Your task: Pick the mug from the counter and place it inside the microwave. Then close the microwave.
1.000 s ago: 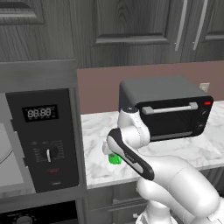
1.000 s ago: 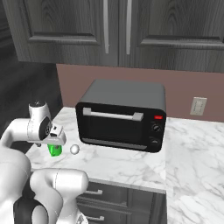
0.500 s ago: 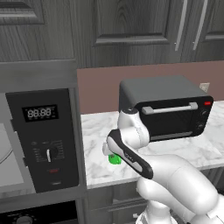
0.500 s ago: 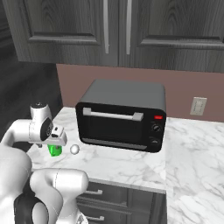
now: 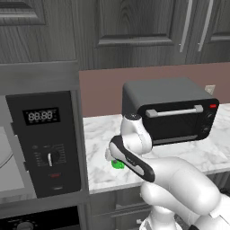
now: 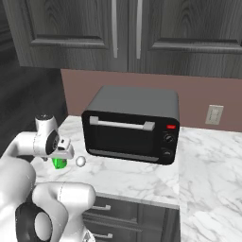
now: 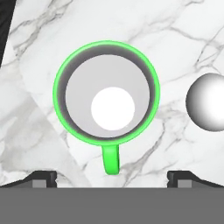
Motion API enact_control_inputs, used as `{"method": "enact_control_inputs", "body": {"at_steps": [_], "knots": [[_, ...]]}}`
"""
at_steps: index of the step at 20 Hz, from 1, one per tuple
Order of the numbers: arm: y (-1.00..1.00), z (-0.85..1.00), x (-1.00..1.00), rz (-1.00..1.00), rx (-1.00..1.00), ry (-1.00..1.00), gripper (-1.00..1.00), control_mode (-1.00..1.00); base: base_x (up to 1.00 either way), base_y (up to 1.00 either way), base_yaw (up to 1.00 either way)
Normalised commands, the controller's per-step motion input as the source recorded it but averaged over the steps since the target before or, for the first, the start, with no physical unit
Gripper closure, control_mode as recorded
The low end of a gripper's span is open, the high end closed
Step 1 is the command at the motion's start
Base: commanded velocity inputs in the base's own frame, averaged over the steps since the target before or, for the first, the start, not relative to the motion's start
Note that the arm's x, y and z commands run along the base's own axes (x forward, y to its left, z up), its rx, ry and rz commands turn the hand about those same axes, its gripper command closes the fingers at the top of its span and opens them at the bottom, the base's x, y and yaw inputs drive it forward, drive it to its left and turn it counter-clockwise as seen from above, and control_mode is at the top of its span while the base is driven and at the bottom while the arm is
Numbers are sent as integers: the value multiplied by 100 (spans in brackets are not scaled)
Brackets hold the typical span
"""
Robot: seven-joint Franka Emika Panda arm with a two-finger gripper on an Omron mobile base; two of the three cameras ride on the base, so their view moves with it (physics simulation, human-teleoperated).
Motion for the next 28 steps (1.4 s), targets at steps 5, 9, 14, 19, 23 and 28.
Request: {"method": "enact_control_inputs", "body": {"at_steps": [5,9,14,19,23,28], "knots": [[0,-5,7,1,0,0,-100,-100,0,0,0],[0,-6,4,1,0,0,-100,-100,0,0,0],[1,-8,2,0,0,0,-100,-100,0,0,0],[1,-12,0,0,0,0,-100,-100,0,0,0],[9,-9,0,0,0,0,-100,-100,0,0,0],[7,-18,0,0,0,0,-100,-100,0,0,0]]}}
